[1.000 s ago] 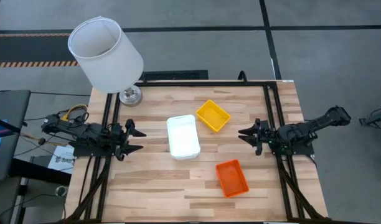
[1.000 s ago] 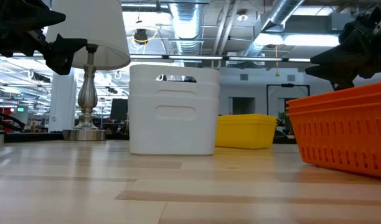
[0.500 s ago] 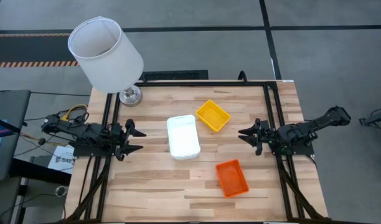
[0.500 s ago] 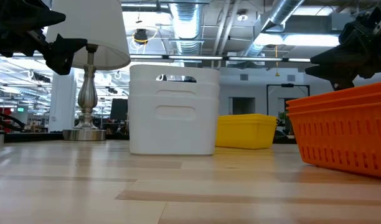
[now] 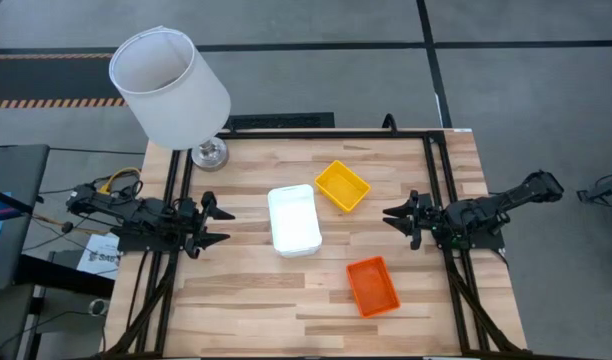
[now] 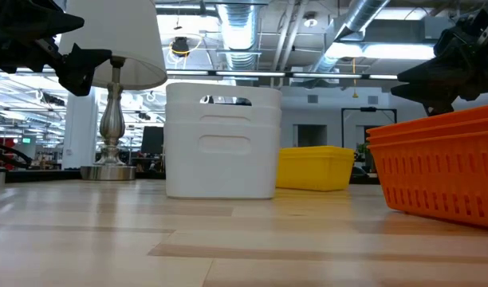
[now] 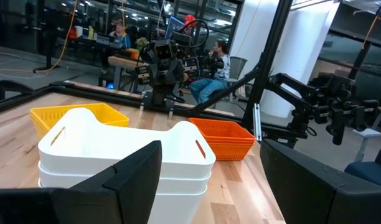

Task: Stack baskets by color
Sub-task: Return to Home Position

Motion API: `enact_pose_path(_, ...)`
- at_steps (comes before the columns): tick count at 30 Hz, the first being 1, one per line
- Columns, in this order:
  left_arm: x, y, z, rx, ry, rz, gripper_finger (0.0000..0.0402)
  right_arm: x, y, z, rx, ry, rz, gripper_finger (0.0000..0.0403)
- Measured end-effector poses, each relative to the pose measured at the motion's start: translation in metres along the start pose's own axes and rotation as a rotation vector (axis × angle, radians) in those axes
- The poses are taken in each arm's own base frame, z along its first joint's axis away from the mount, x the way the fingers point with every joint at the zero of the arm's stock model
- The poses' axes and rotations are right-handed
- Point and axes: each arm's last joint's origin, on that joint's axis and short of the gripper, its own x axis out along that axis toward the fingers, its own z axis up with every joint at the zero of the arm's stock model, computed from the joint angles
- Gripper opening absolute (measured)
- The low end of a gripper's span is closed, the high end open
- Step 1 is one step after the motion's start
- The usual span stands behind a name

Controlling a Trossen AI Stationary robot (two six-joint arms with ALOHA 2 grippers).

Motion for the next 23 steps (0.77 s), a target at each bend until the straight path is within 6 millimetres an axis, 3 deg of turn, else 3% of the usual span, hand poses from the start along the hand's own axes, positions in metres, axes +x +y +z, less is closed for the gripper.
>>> enact_pose_path(23, 0.0, 0.0, 0.0, 0.003, 0.0, 0.0, 0.0262, 0.0, 0.0, 0.0, 0.0, 0.0, 0.0, 0.0153)
